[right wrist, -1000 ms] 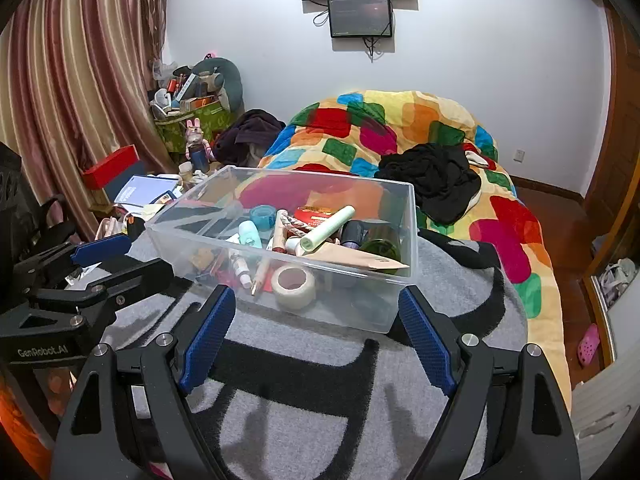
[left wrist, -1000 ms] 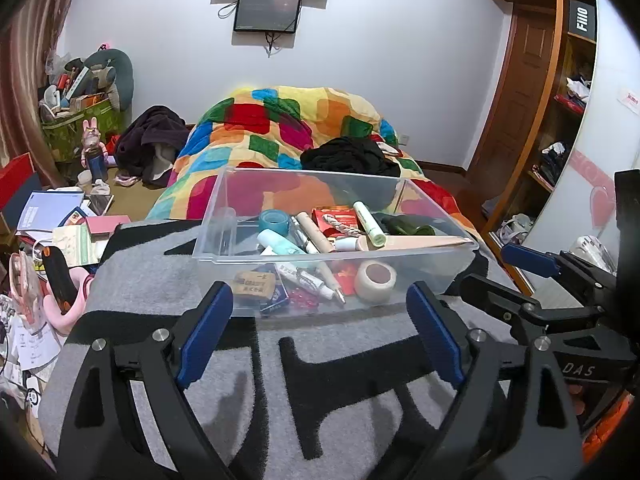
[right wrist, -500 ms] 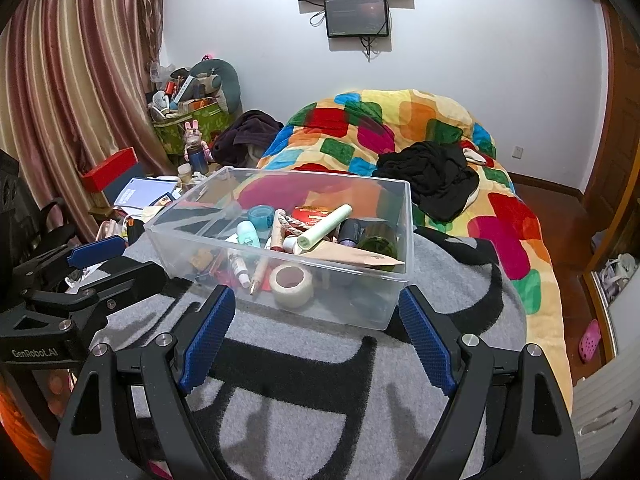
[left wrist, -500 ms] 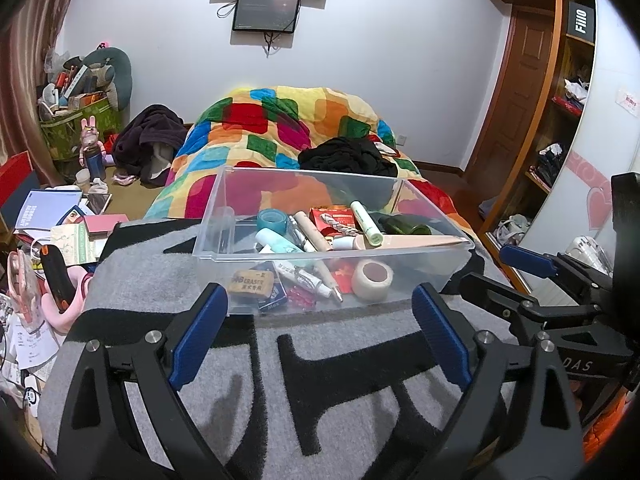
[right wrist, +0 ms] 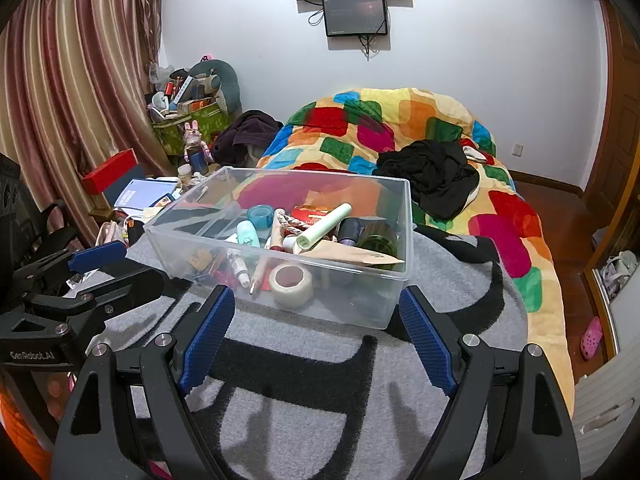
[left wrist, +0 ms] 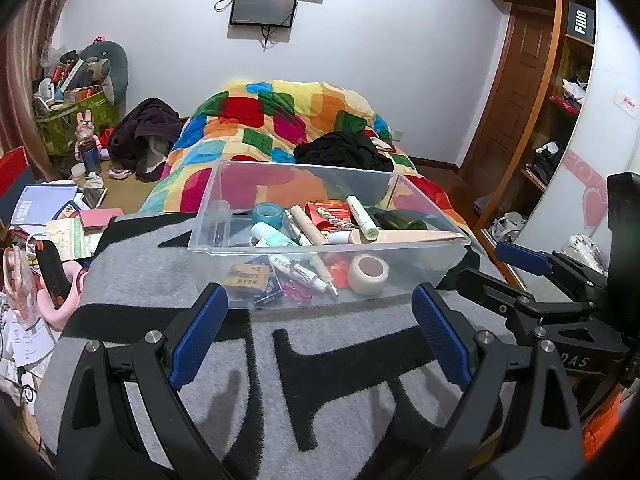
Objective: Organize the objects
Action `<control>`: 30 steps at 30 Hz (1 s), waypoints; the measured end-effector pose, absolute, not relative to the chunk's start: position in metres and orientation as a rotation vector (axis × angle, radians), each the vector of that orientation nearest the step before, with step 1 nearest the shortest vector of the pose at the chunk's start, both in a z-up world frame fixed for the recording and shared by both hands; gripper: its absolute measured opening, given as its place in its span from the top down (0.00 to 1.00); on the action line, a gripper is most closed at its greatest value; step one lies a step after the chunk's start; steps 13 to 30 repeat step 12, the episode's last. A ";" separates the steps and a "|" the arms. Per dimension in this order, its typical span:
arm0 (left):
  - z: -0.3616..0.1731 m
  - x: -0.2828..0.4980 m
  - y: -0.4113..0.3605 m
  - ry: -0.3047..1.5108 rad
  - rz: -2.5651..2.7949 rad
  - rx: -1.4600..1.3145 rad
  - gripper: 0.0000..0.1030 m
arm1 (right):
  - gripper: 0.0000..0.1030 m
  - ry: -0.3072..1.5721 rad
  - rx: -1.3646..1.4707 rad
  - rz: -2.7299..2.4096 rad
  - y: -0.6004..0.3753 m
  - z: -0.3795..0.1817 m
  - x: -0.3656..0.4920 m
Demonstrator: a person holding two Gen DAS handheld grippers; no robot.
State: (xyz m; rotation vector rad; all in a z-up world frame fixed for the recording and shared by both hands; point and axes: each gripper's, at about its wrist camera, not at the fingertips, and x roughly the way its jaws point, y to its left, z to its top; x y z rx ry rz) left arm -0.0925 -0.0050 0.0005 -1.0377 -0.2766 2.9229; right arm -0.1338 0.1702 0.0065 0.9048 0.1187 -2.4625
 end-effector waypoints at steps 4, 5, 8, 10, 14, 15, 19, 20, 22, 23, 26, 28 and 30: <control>0.002 -0.091 -0.002 -0.257 2.936 -1.020 0.08 | 0.20 0.117 0.909 -2.462 0.170 0.006 -0.134; 0.002 -0.091 -0.002 -0.251 2.941 -1.014 0.08 | 0.20 0.116 0.911 -2.461 0.169 0.005 -0.134; 0.003 -0.091 0.000 -0.238 2.945 -1.009 0.08 | 0.20 0.115 0.914 -2.460 0.168 0.003 -0.132; 0.003 -0.091 0.000 -0.232 2.943 -1.014 0.08 | 0.20 0.115 0.914 -2.460 0.168 0.003 -0.132; 0.002 -0.090 0.001 -0.218 2.943 -1.024 0.08 | 0.20 0.115 0.917 -2.459 0.168 0.002 -0.132; 0.002 -0.090 0.001 -0.218 2.943 -1.024 0.08 | 0.20 0.115 0.917 -2.459 0.168 0.002 -0.132; 0.002 -0.090 0.001 -0.218 2.943 -1.024 0.08 | 0.20 0.115 0.917 -2.459 0.168 0.002 -0.132; 0.002 -0.090 0.001 -0.218 2.943 -1.024 0.08 | 0.20 0.115 0.917 -2.459 0.168 0.002 -0.132; 0.002 -0.090 0.001 -0.218 2.943 -1.024 0.08 | 0.20 0.115 0.917 -2.459 0.168 0.002 -0.132; 0.002 -0.090 0.001 -0.218 2.943 -1.024 0.08 | 0.20 0.115 0.917 -2.459 0.168 0.002 -0.132; 0.002 -0.090 0.001 -0.218 2.943 -1.024 0.08 | 0.20 0.115 0.917 -2.459 0.168 0.002 -0.132; 0.002 -0.090 0.001 -0.218 2.943 -1.024 0.08 | 0.20 0.115 0.917 -2.459 0.168 0.002 -0.132; 0.002 -0.090 0.001 -0.218 2.943 -1.024 0.08 | 0.20 0.115 0.917 -2.459 0.168 0.002 -0.132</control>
